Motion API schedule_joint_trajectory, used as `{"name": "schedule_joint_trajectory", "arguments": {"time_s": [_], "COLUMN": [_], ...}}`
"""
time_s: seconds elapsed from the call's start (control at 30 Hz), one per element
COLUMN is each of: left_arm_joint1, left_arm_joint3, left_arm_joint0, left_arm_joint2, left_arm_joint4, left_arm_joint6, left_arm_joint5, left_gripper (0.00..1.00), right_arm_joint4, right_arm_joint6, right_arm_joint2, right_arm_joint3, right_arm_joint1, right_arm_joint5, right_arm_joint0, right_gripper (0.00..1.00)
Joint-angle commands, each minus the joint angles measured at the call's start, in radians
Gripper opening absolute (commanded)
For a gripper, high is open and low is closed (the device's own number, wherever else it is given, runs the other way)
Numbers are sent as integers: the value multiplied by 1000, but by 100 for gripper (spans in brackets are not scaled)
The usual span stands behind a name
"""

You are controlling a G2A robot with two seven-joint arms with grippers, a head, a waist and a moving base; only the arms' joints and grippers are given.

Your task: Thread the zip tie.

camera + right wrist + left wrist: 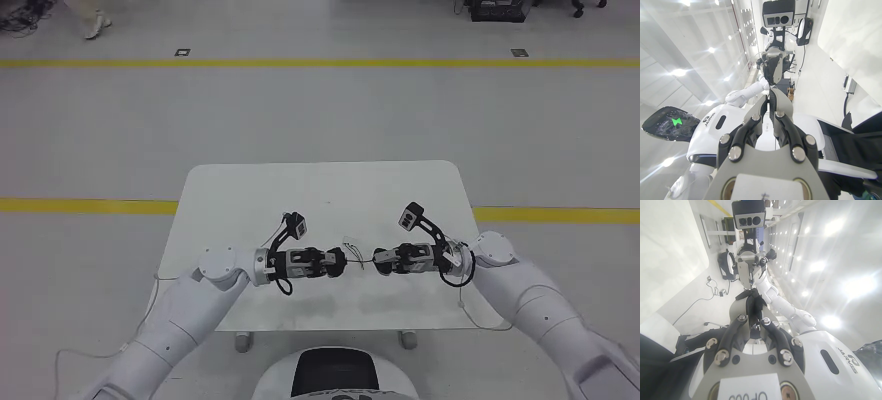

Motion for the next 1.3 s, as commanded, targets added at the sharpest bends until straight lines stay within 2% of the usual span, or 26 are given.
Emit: {"name": "schedule_joint_trajectory", "arguments": {"time_s": [0.0,0.07,0.1,0.13,0.17,0.47,0.9,1.07,1.27], "left_arm_joint1": [1,2,2,2,3,6,5,0,-12], "left_arm_joint3": [-1,-3,-3,-4,-6,-15,-16,-33,-17], "left_arm_joint0": [0,0,0,1,1,4,5,-2,-25], "left_arm_joint2": [2,3,3,4,4,8,9,34,67], "left_arm_joint4": [2,7,8,7,8,23,22,19,4], "left_arm_joint6": [3,9,11,17,24,59,63,80,100], "left_arm_joint5": [0,0,1,4,8,17,18,40,59], "left_gripper": [0,0,15,47,100,100,100,100,100], "right_arm_joint4": [-1,-1,-1,-1,1,18,17,14,16], "right_arm_joint6": [0,0,0,0,0,0,-15,-22,0], "right_arm_joint2": [1,2,2,3,4,8,6,25,34], "right_arm_joint3": [1,2,2,2,2,2,-6,-27,-13], "right_arm_joint1": [0,0,0,0,0,-4,-7,-10,-20], "right_arm_joint5": [0,0,0,0,0,0,2,7,11], "right_arm_joint0": [-1,-2,-2,-2,-3,-8,-5,-25,-28], "right_gripper": [0,0,0,0,0,0,0,0,0]}}
